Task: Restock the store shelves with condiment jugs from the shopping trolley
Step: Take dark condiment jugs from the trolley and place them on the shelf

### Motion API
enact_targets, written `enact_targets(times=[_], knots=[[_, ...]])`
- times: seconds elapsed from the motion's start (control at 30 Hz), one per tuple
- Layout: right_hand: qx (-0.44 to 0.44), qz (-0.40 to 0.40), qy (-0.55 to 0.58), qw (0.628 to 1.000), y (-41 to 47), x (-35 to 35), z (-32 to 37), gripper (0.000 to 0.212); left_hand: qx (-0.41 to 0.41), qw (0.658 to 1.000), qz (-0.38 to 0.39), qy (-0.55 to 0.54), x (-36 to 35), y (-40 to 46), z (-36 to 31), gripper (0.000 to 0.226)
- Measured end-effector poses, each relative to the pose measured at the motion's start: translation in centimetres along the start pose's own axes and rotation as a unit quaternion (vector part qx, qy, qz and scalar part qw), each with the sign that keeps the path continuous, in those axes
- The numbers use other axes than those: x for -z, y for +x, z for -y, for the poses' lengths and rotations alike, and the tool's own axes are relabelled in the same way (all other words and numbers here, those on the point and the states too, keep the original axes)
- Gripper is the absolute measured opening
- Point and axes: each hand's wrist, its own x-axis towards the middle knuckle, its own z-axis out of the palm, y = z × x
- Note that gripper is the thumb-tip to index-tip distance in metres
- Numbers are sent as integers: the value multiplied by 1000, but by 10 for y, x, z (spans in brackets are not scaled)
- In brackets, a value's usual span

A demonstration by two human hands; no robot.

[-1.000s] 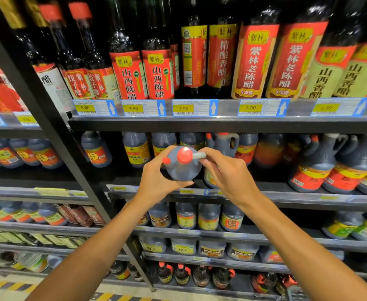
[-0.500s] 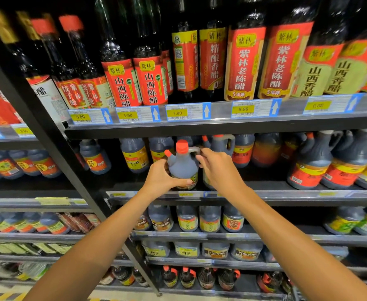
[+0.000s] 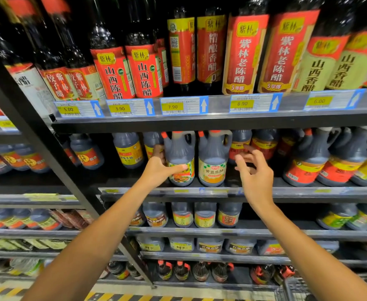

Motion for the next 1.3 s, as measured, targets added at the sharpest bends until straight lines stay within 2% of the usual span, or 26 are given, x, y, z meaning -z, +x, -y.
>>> enact_targets(times=[0.07, 0.17, 0.23, 0.33, 0.47, 0.7, 0.77, 0.83, 0.93, 1.03, 1.1, 1.2, 1.3], knots=[[-36, 46, -31, 998, 3, 1, -7, 30, -6, 1000, -4, -5, -3, -3, 3, 67], [-80, 129, -78, 985, 4, -3, -19, 60, -4, 999, 37, 18, 0, -8, 15, 80], [-111, 185, -101, 971, 7, -6, -23, 62, 25, 998, 37, 47, 0, -12, 24, 80], [-121, 247, -98, 956, 11, -12, -21, 63, 51, 998, -11, 46, -4, -16, 32, 72], [-77, 223, -181, 955, 17, -15, -32, 59, 39, 999, -7, 28, -3, -14, 33, 59], [-74, 215, -212, 950, 14, -16, -33, 64, 33, 998, -38, 22, -13, -22, 31, 69], [-76, 218, -214, 949, 12, -17, -36, 66, 33, 998, -35, 36, -14, -22, 29, 68], [-85, 225, -225, 944, 14, -17, -35, 59, 38, 997, -21, 59, -11, -21, 25, 67], [-105, 255, -216, 937, 15, -11, -27, 58, 36, 990, 29, 133, 1, -23, 15, 74], [-99, 263, -221, 934, 2, 7, -10, 71, 1, 972, 51, 229, 21, -38, 7, 86], [-73, 246, -249, 934, -12, 23, 2, 75, -45, 959, 50, 276, 38, -52, 6, 84], [-41, 226, -294, 928, -47, 42, 21, 67, -139, 918, 66, 365, 61, -70, 8, 77], [-52, 227, -325, 917, -97, 53, 39, 62, -246, 882, 118, 385, 70, -88, 13, 68]])
